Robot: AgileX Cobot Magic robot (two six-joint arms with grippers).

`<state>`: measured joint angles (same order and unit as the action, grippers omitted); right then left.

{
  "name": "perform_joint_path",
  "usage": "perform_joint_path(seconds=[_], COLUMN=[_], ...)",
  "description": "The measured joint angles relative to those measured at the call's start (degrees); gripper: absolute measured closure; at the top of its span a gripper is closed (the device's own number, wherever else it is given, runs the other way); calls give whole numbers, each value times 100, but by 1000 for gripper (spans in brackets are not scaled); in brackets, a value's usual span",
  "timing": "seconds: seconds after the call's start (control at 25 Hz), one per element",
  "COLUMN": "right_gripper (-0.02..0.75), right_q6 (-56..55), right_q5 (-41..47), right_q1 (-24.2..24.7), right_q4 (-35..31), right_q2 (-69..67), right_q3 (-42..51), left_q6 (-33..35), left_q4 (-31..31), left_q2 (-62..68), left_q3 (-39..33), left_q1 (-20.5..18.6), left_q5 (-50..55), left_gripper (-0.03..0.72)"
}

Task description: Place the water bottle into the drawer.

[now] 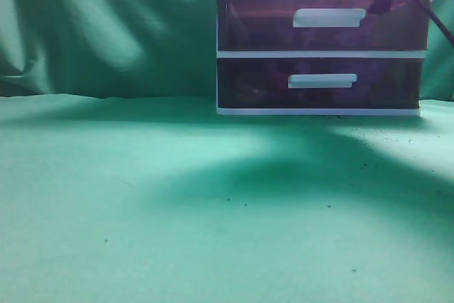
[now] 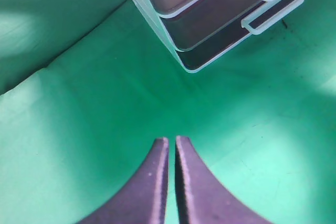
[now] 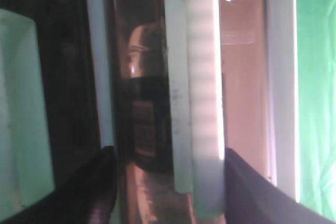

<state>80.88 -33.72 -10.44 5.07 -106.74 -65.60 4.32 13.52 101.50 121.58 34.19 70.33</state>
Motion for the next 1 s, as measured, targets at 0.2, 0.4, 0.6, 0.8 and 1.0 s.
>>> perform_joint_path(seconds=[0.2,0.4,0.6,0.8,1.0], right_gripper=[374,374,374,374,374], right_q6=[0,0,0,0,0], right_q5=[54,79,79,87,128], right_q1=[0,0,0,0,-168], right_q4=[-62,-76,-85,-85,-738], right_q2=[143,305,563,844,1380], right_q3=[36,63,369,911,1276], left_q6=[0,0,0,0,0], left_q4=[0,0,0,0,-27], left_q2=[0,0,0,0,-28], left_q3=[0,0,0,0,0], left_q1=[0,0,0,0,0], left_q5=[0,0,11,34,119], left_gripper=[688,688,688,688,688])
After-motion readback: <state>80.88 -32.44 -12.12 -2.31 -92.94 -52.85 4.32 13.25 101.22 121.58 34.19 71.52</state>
